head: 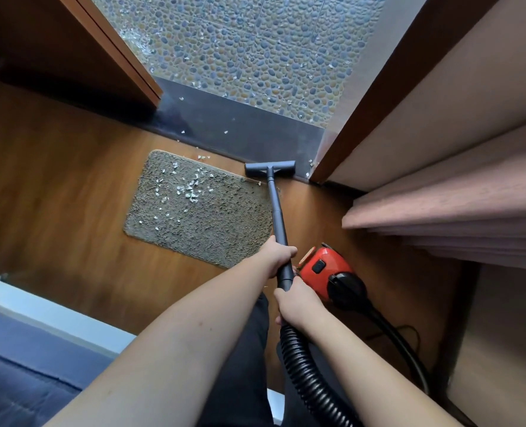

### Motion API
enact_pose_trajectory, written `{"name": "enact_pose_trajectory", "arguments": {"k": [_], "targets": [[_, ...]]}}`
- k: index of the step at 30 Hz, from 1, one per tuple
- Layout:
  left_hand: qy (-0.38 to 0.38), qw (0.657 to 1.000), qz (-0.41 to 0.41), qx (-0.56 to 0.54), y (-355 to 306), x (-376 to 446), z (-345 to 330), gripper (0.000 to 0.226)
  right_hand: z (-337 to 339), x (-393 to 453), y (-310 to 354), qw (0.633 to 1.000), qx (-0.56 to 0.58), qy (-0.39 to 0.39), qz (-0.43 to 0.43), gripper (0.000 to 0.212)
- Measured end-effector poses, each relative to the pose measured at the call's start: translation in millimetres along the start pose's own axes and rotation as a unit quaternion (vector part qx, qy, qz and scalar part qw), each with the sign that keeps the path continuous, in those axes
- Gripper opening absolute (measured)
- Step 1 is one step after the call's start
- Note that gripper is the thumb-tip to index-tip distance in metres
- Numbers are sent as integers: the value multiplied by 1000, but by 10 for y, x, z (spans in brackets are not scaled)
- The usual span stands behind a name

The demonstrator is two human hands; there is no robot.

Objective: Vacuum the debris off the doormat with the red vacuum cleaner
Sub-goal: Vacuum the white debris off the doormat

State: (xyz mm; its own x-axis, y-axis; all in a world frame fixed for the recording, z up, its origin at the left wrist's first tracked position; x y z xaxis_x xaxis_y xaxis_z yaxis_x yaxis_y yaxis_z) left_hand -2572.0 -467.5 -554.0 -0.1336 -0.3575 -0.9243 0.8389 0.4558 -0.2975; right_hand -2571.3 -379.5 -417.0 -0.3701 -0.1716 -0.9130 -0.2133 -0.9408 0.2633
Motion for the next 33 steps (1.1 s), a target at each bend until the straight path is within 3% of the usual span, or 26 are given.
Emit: {"name": "enact_pose_trajectory", "arguments": {"k": [6, 13, 16, 24, 30, 33], "targets": [[-7, 998, 22, -54, 112, -80, 293, 34, -167, -64, 151, 998, -45, 33, -4, 28], [14, 995, 52, -81, 449, -206, 187, 64, -210, -282, -61, 994, -101, 39, 6, 28], [16, 992, 71, -100, 632, -286, 38, 86, -202, -377, -260, 993, -115, 35, -4, 29], [2, 990, 68, -121, 771, -328, -10, 91, -298, -418, -370, 989, -149, 22, -8, 35], [16, 988, 51, -148, 707, -293, 170, 75, -364, -379, -199, 980, -198, 18, 6, 37], [3, 987, 41, -157, 618, -247, 318, 52, -391, -320, -54, 978, -207, 14, 20, 39]]}}
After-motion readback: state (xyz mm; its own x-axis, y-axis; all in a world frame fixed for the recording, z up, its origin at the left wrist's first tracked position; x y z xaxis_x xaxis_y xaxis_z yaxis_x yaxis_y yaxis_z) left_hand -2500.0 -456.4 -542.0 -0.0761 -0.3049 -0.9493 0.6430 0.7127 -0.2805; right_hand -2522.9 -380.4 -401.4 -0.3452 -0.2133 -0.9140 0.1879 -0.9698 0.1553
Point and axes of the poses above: each hand's wrist, its own x-axis towards the middle knuckle, its own z-axis out of the back of the hand, y = z × x, the point moved 1 cm from there along x, towards the middle knuckle, and after that the axes turned 7 degrees about -y, right-handed, at the moved point
